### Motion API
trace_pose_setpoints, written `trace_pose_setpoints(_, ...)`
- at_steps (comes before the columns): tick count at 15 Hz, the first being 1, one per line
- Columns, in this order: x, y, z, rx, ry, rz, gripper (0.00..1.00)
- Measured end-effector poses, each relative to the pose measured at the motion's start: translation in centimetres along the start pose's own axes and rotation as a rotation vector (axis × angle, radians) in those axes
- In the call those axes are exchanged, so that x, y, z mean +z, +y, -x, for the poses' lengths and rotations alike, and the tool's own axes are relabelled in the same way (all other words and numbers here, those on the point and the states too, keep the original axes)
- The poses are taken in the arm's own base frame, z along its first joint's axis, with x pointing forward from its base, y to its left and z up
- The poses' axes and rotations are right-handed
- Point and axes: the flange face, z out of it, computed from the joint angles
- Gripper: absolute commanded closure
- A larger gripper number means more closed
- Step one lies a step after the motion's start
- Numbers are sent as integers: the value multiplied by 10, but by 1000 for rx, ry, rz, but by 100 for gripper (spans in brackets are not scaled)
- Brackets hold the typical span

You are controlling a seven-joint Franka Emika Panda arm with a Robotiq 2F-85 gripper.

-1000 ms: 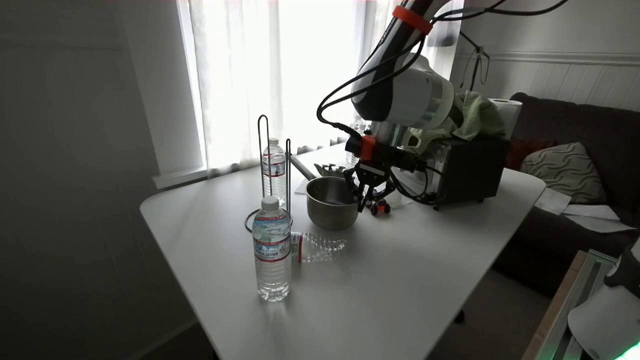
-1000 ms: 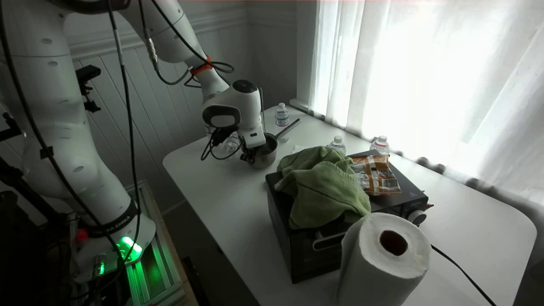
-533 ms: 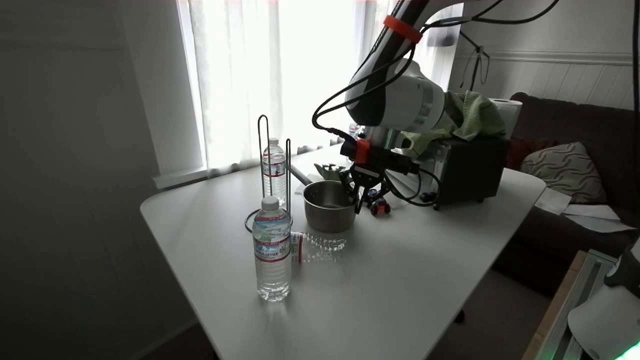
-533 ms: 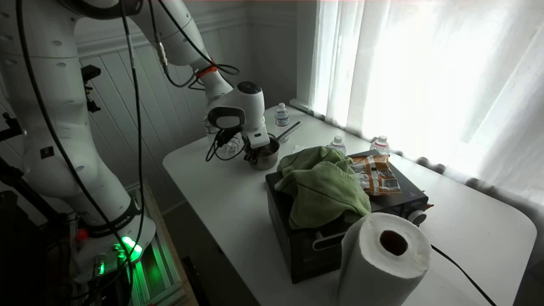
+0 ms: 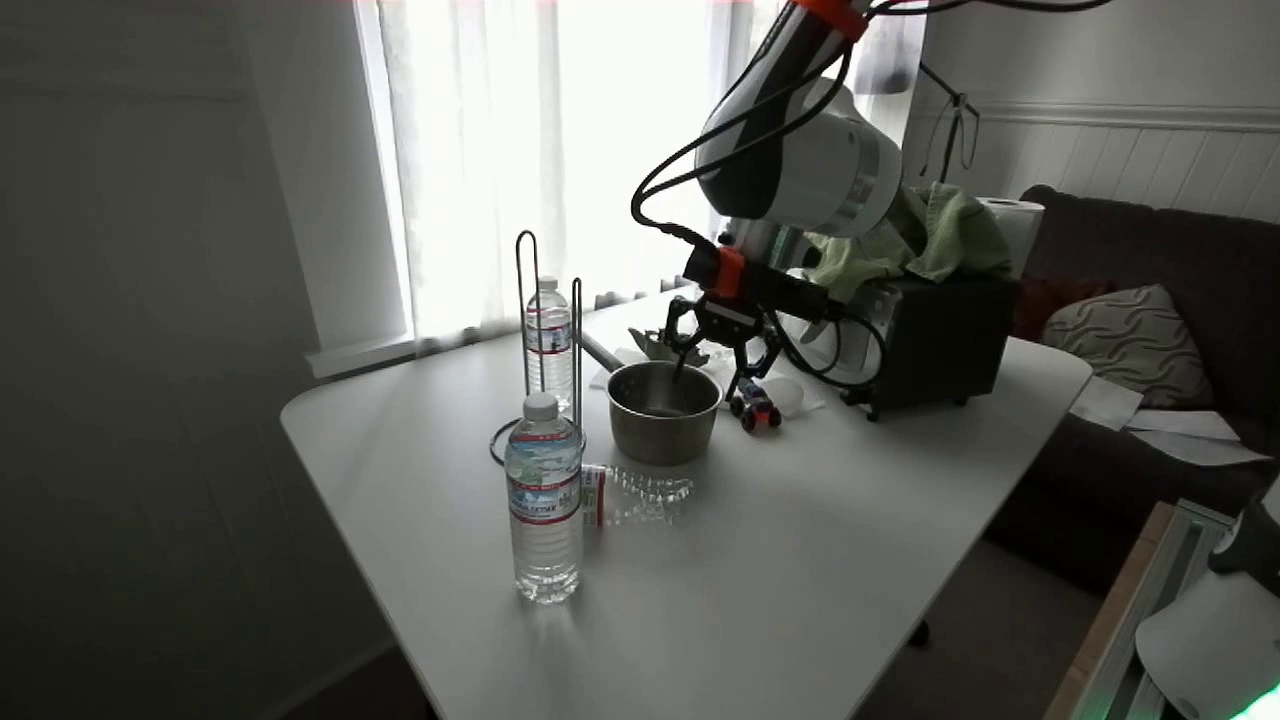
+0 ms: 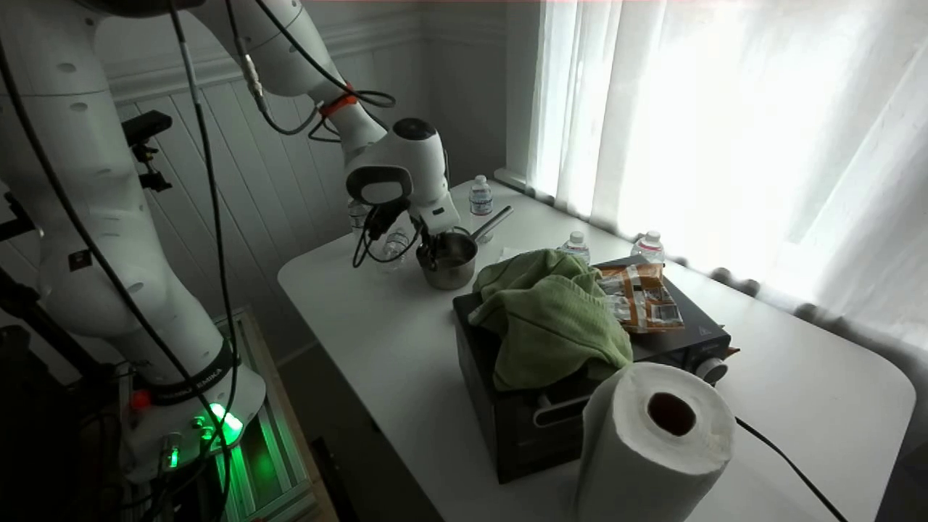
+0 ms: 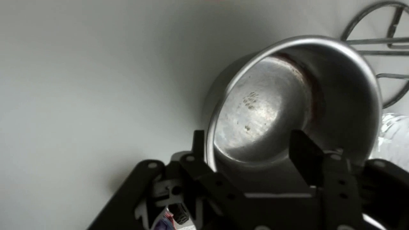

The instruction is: Pick up the silver pot and place it in the middle of the table

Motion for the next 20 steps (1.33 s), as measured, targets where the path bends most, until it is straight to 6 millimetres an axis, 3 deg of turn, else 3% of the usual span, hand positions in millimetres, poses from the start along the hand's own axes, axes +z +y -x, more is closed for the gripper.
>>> trace_pose_setpoints(4,-34,3,22,-189,19,-29,0)
trace_pose_setpoints(10,-92,36,55,-503,38,-34,0)
trace_pose_setpoints(15,-143,46,34,-687,25,-98,0)
trace_pose_setpoints(20,-146,47,35,-705,21,-105,0)
